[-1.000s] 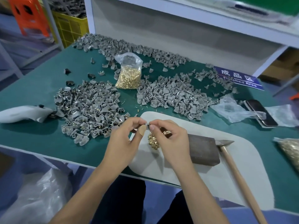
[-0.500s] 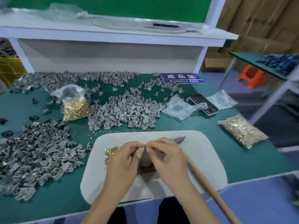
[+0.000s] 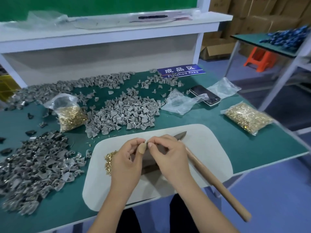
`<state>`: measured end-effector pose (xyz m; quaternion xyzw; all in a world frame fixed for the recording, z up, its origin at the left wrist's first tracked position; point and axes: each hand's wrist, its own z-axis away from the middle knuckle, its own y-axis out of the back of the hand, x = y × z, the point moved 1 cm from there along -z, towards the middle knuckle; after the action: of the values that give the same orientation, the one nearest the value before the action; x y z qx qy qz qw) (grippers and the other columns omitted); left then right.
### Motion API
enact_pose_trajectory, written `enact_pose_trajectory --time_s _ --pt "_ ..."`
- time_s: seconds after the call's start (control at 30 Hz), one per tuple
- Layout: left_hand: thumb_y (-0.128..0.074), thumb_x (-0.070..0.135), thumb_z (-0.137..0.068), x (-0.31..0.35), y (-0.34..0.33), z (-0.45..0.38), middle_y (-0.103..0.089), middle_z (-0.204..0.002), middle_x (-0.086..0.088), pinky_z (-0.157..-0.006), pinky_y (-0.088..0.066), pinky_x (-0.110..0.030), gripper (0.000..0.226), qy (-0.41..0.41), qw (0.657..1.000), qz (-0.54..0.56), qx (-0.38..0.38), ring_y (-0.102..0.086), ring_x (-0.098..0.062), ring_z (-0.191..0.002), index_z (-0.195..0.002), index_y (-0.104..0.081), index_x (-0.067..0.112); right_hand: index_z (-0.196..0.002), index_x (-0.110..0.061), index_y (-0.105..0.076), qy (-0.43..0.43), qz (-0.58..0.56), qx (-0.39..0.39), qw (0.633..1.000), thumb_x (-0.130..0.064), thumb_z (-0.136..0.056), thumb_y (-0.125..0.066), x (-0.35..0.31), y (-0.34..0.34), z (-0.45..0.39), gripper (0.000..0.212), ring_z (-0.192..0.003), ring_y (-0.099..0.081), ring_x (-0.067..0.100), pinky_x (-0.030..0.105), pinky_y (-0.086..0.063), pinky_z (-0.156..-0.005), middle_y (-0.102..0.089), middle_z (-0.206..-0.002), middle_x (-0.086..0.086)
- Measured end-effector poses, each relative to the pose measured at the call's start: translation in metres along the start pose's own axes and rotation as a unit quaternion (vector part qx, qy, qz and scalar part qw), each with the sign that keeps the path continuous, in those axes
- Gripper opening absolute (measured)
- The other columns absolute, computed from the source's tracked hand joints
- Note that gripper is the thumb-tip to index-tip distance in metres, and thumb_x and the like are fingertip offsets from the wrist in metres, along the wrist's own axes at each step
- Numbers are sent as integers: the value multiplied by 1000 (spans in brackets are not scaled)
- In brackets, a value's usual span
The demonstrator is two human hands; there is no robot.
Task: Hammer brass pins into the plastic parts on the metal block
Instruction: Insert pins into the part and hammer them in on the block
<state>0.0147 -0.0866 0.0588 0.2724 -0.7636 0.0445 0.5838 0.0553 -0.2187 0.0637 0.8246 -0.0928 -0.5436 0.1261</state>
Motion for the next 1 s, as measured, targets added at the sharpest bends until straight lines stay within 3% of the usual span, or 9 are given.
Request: enact_pose_trajectory --time_s 0.1,0.23,0.33,0.5,0.73,0.87,1.0 --pt "-69 17 -94 -1 5 -3 -73 -93 26 -72 -47 -6 16 -11 999 -22 -20 -69 5 -87 -96 -69 33 -86 -28 -78 33 72 -19 997 -23 -86 -70 -1 8 -3 8 -90 -62 14 39 -51 -84 -69 -85 -15" --pt "-69 12 -93 1 3 -5 -72 -94 28 -75 -45 -4 23 -21 999 -37 -29 -68 7 -90 -96 -68 36 -85 -28 -75 63 121 -10 991 -22 -86 -68 -6 7 -4 10 -88 -60 17 42 -51 -79 -68 -84 -14" --pt "-70 14 -94 -2 2 -5 -73 -94 26 -76 -46 -5 19 -11 999 -23 -25 -69 6 -92 -96 -69 33 -85 -26 -78 25 65 -18 997 -18 -87 -71 1 6 -3 11 -84 -61 13 37 -51 -79 -69 -83 -12" --pt "-70 19 -94 -8 -2 3 -76 -92 18 -76 -49 -12 15 31 999 21 -6 -71 0 -91 -96 -70 33 -87 -26 -79 -31 -19 -10 999 -15 -89 -72 7 0 7 14 -79 -61 7 14 -40 -74 -70 -82 -17" --pt "-69 17 -95 -17 4 5 -77 -92 14 -74 -51 -12 14 46 997 63 -16 -72 -3 -89 -97 -70 30 -87 -27 -79 -42 -21 -21 999 -15 -89 -72 6 -9 11 14 -80 -62 9 15 -41 -73 -69 -80 -16" --pt "-69 15 -95 -21 0 -2 -76 -104 13 -87 -55 -21 18 54 991 79 -91 -71 -5 -102 -105 -66 30 -84 -24 -77 -51 -9 1 999 -20 -83 -70 7 -3 3 8 -70 -63 7 23 -47 -70 -72 -77 -13" --pt "-68 14 -95 -26 -2 -6 -75 -104 12 -87 -53 -20 17 57 992 83 -81 -71 -6 -101 -103 -65 28 -86 -22 -80 -48 -14 -19 999 -19 -82 -71 8 0 -3 11 -69 -65 5 20 -49 -69 -74 -76 -14"
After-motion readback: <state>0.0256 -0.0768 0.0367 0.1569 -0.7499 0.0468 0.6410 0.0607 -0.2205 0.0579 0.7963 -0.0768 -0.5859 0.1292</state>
